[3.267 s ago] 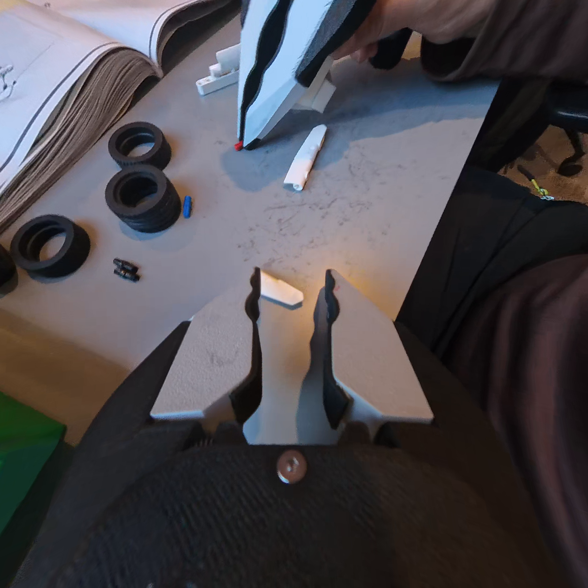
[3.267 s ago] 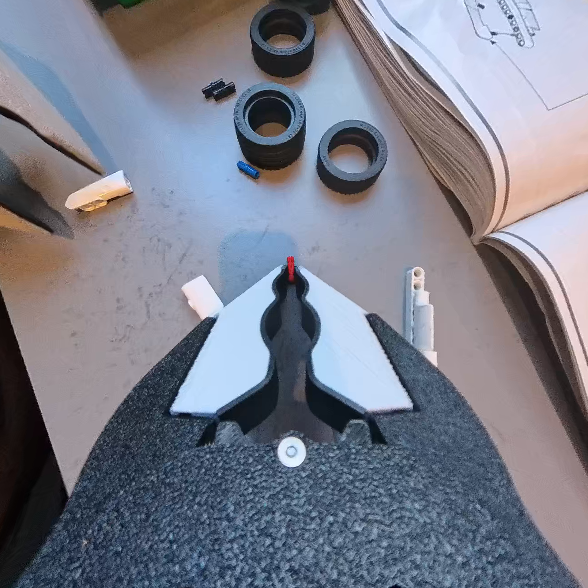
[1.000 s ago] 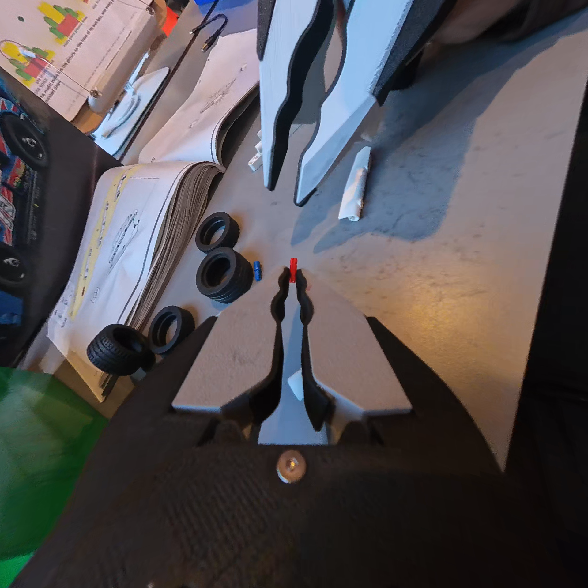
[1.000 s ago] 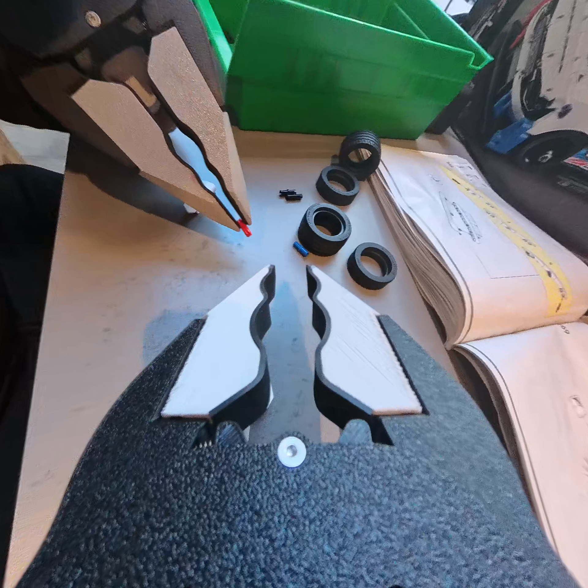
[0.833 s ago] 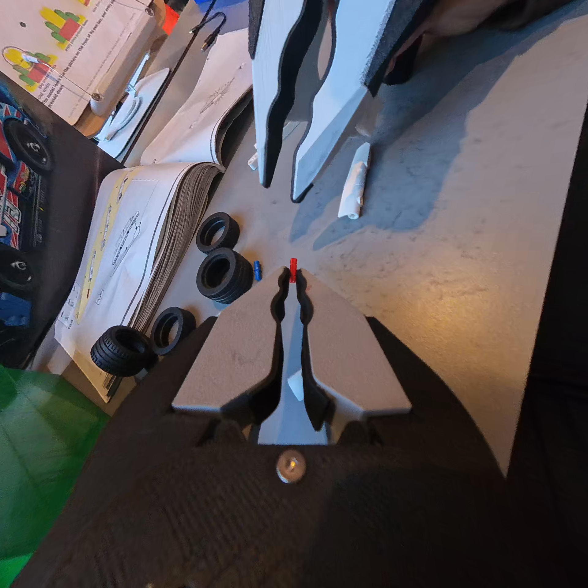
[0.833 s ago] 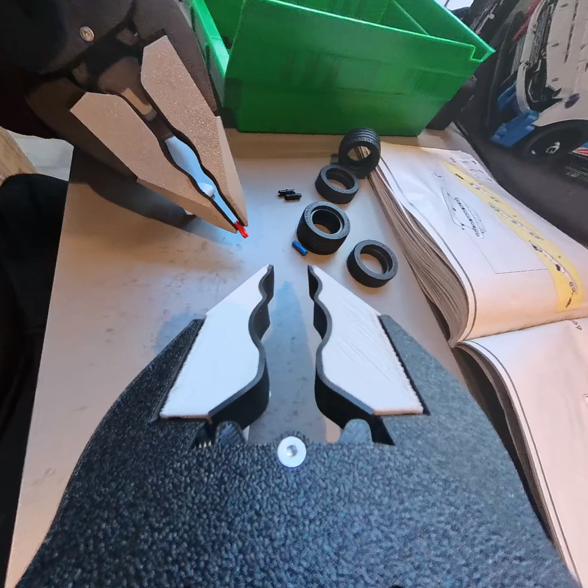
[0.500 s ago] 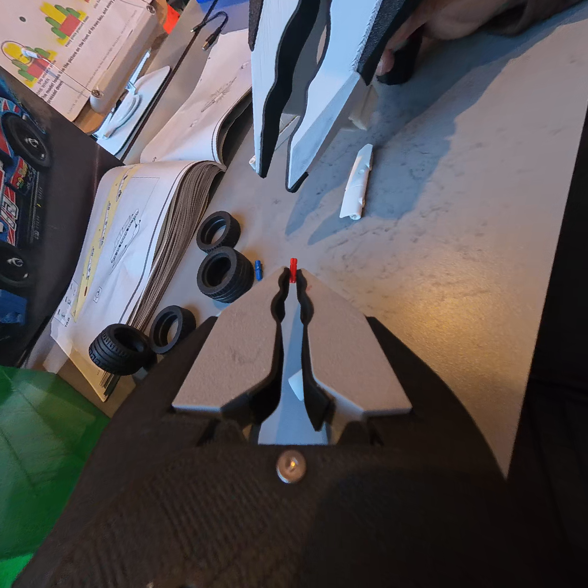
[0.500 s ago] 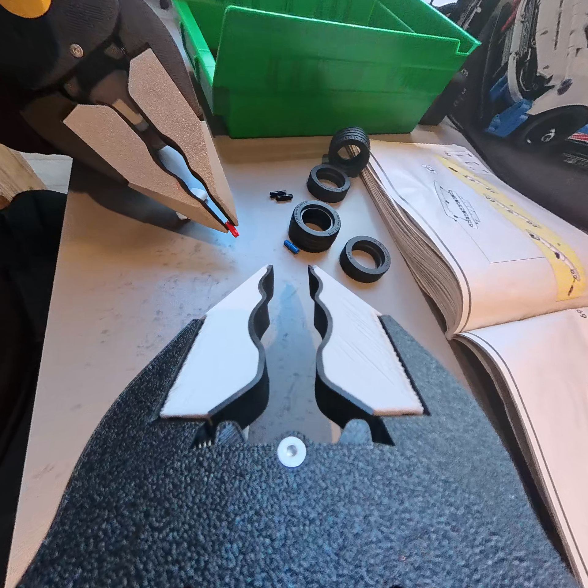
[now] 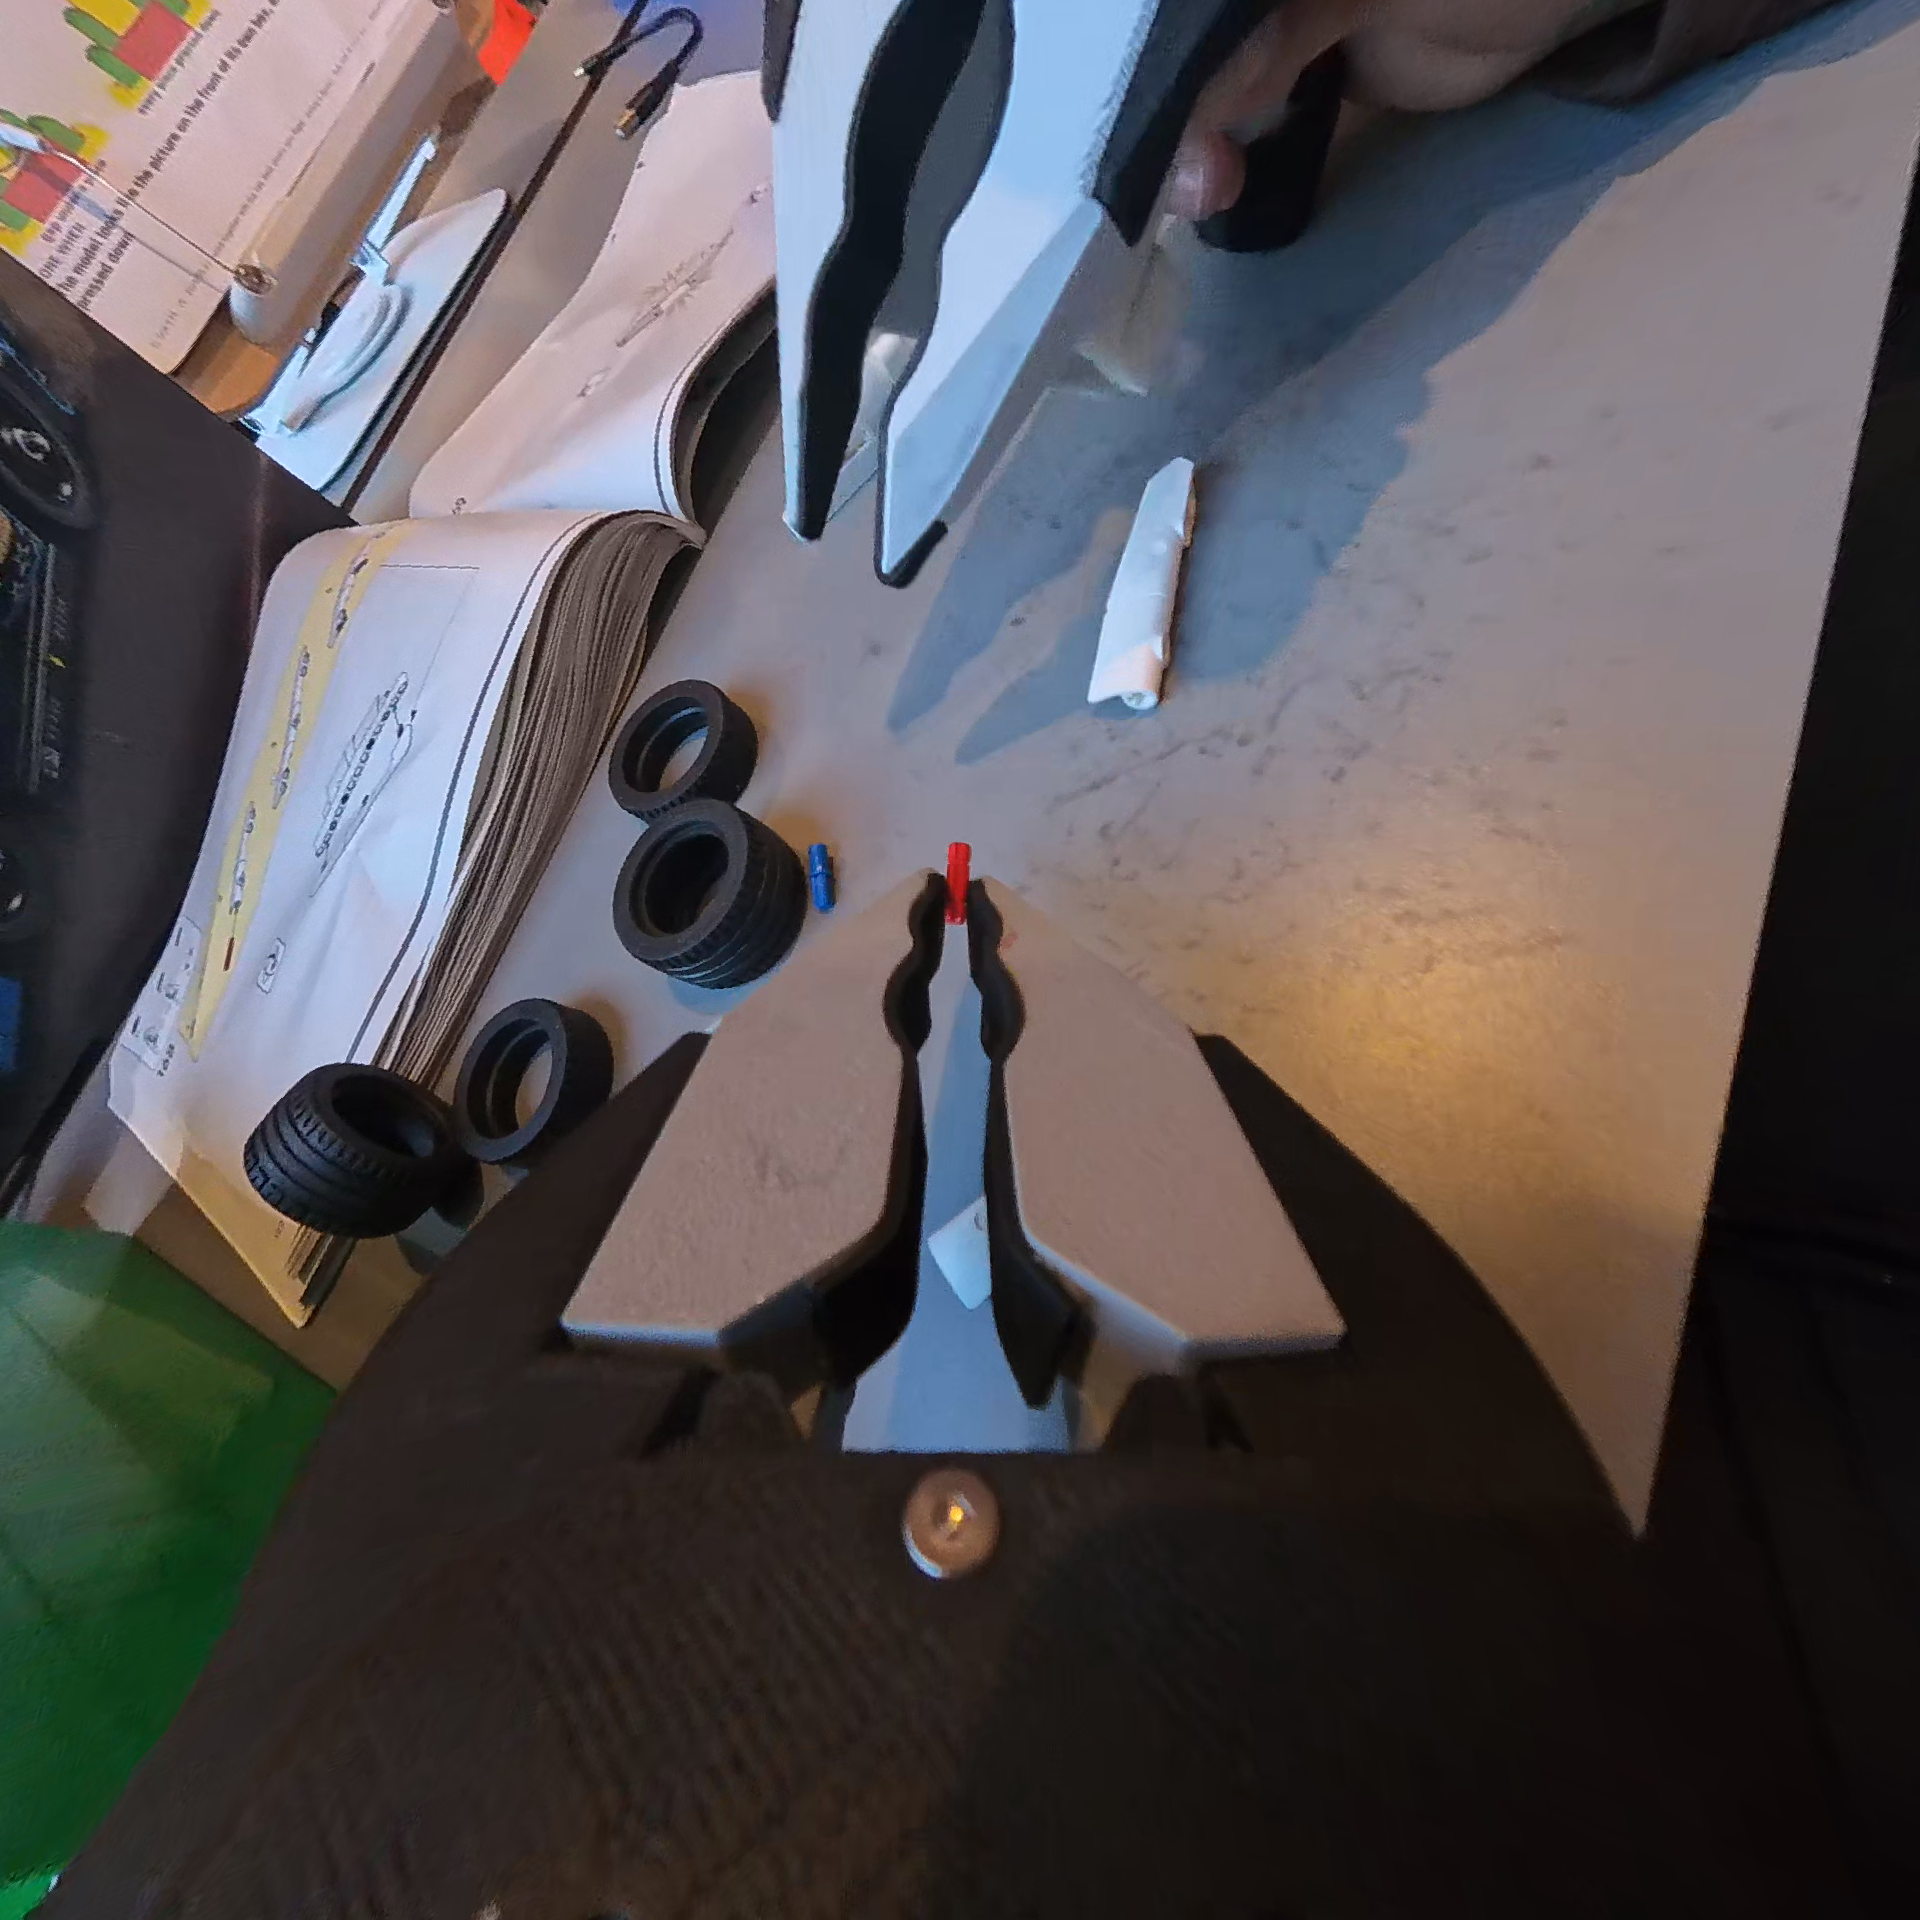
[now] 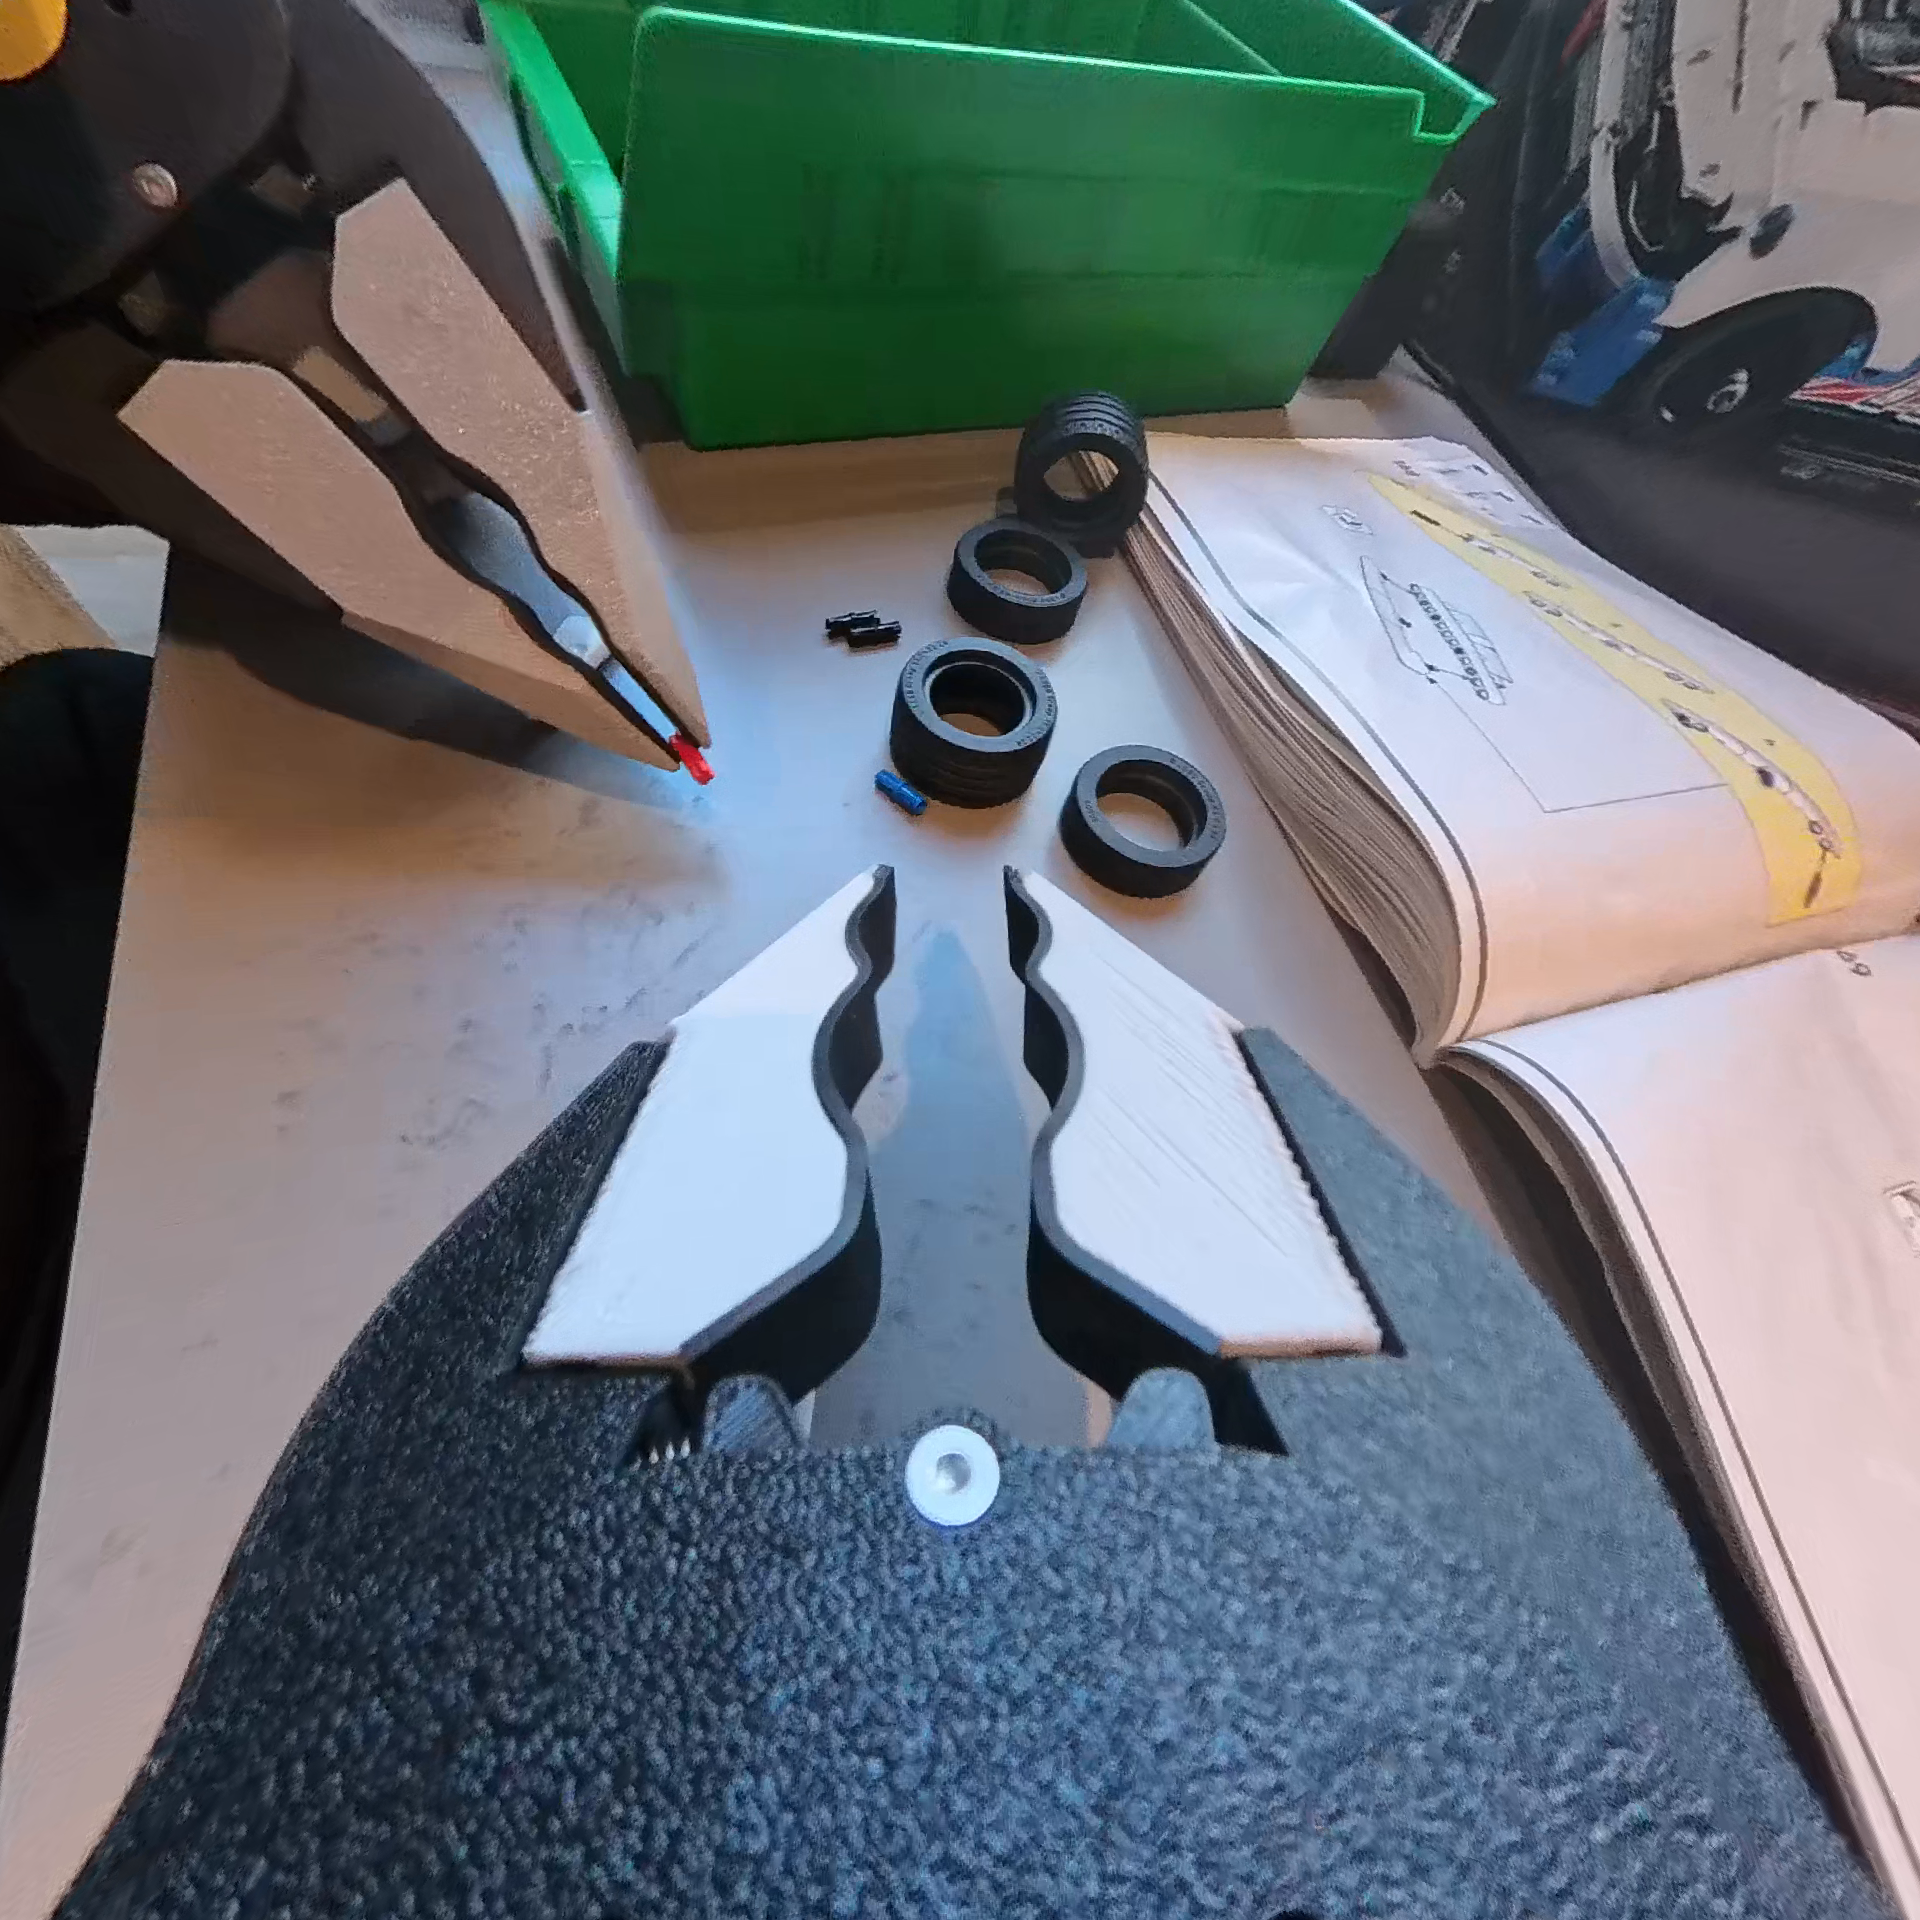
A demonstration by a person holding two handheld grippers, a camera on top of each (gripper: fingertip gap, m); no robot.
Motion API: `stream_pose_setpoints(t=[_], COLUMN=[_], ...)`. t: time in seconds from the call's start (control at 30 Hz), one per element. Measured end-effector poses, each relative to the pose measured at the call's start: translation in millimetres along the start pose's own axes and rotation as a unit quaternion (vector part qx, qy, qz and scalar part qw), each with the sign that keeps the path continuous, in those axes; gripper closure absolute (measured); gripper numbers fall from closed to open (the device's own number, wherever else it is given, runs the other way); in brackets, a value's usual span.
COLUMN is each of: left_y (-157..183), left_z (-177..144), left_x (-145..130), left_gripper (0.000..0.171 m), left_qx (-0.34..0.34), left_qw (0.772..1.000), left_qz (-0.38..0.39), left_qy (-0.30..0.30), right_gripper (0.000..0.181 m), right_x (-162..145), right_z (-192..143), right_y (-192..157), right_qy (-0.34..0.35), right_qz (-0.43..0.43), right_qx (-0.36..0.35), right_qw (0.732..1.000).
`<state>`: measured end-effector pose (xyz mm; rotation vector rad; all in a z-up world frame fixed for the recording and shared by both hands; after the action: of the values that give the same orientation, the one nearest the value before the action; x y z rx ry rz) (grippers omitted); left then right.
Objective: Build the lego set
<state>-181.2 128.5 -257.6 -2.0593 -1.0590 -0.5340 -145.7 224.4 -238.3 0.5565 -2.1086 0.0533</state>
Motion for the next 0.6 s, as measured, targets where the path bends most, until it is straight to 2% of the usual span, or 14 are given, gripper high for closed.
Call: stream_pose_setpoints(t=[0.13,0.3,0.6], left_y=[2.3,8.9,16.6], left_z=[1.4,-2.1,-5.6], left_x=[-0.3,5.7,11.2], left_gripper=[0.170,0.171,0.171], left_qx=[-0.002,-0.017,-0.037], left_qw=[1.000,0.999,0.998], left_qz=[0.008,0.020,0.037], left_qy=[-0.004,0.018,0.041], right_gripper=[0.159,0.159,0.163], right_x=[1.3,4.4,6.2], right_z=[-2.9,5.2,16.7], right_y=[-1.2,-34.9,-62.4], right_qy=[0.010,-0.011,-0.037], right_qz=[-0.001,-0.047,-0.119], right_qx=[0.009,0.069,0.080], right_qw=[1.000,0.996,0.989])
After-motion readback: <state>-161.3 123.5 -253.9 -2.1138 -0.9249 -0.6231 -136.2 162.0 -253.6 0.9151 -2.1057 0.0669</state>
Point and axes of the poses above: each gripper's, where its closed fingertips meet, z out along the fingers, x out of its top, y = z × x across the jaws, the point moved 3 cm from there along -z, back along the fingers, and after that the axes turned 8 degrees about -y, right-handed, at the moved point
